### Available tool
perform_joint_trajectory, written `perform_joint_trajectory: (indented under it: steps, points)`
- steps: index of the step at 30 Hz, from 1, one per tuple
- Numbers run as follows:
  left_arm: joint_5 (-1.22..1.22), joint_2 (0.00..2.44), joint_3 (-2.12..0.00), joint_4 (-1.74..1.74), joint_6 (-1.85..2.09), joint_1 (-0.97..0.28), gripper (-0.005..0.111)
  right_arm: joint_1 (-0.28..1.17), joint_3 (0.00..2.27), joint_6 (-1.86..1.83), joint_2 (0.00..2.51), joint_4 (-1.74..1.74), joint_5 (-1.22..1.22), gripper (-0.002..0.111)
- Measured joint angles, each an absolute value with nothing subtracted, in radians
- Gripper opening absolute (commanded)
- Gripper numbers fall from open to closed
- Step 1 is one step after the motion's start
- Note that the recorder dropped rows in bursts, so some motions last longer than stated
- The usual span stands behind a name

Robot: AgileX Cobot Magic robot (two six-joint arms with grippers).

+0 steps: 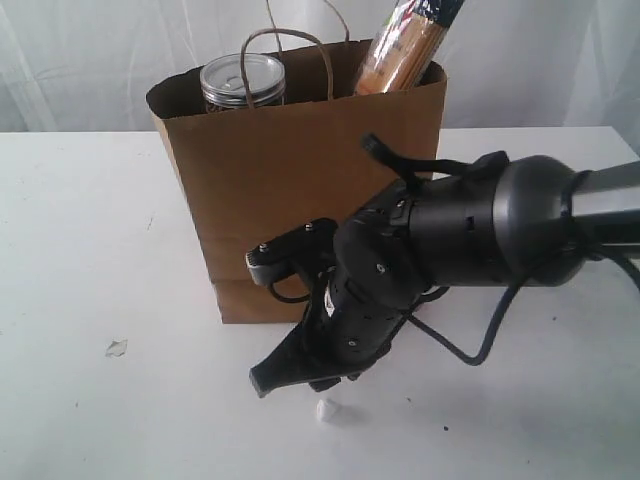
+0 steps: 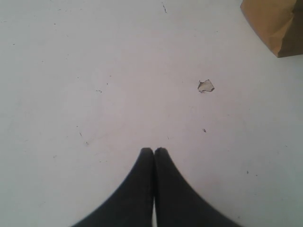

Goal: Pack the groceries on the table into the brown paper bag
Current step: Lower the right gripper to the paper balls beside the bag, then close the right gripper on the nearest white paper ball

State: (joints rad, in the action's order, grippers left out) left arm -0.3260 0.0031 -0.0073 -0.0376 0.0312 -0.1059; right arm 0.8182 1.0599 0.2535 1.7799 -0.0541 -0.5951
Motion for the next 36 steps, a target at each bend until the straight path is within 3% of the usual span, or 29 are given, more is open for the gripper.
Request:
perform_joint_trajectory:
  steps: [5, 15, 36]
  points:
    - [-0.326, 0.003, -0.007, -0.038, 0.031, -0.106, 0.0, 0.795, 1.06, 0.637, 1.807, -0.263, -0.612, 0.037]
    - [-0.326, 0.003, -0.007, -0.038, 0.031, -0.106, 0.0, 0.79, 1.06, 0.911, 1.851, -0.404, -0.448, 0.032]
    - [-0.326, 0.003, -0.007, -0.038, 0.031, -0.106, 0.0, 0.79, 1.06, 1.056, 1.913, -0.663, -0.43, 0.029]
